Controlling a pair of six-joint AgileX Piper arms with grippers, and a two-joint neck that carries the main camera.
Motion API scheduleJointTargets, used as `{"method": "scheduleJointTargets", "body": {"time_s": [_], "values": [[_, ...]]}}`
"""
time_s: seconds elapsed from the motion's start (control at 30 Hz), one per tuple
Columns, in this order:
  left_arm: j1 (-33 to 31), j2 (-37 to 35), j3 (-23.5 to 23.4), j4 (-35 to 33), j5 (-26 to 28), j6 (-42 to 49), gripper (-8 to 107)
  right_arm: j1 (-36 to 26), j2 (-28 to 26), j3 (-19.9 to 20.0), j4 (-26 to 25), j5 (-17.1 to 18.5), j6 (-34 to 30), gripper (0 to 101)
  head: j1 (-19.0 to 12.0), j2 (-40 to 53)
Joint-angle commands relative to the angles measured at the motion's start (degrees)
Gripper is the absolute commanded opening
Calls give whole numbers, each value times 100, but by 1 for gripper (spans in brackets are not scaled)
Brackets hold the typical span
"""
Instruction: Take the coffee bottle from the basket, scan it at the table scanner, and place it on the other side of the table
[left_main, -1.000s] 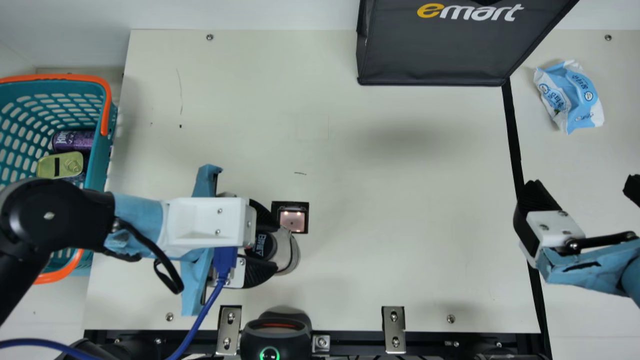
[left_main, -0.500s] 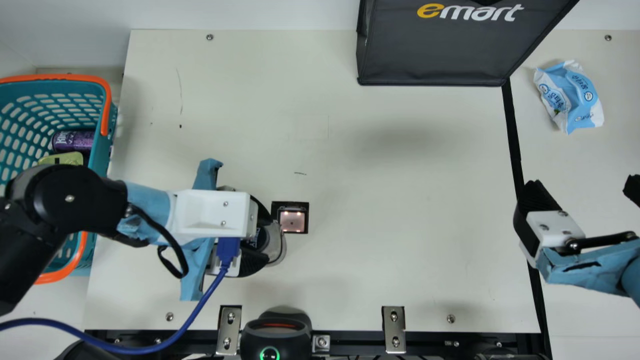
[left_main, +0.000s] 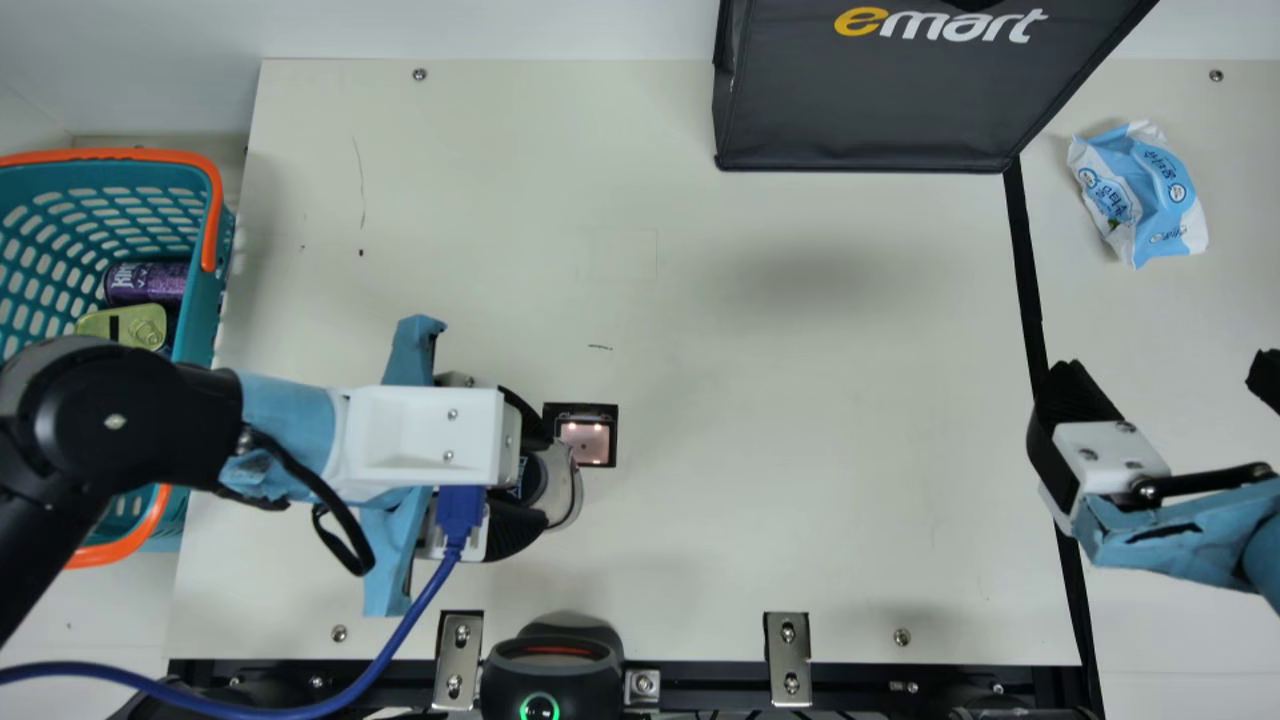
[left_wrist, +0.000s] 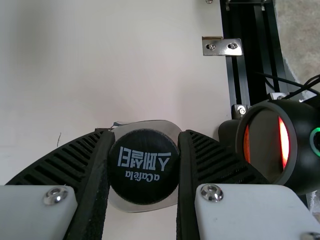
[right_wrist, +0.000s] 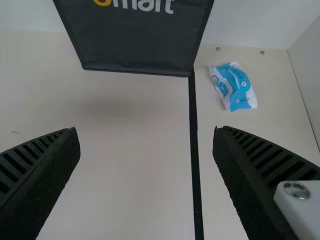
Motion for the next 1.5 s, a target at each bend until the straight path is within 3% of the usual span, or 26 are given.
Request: {"method": "scheduleJointTargets", "body": {"time_s": [0.0, 0.87, 1.47], "values": [[-34, -36, -48, 30, -4, -118, -8, 0, 0, 0, 0, 0, 0, 95, -175, 0], [-205, -106, -536, 99, -4, -1050, -8, 0, 0, 0, 0, 0, 0, 95, -175, 0], [-173, 937, -1701, 39, -4, -2115, -8, 0, 0, 0, 0, 0, 0, 95, -175, 0]]}}
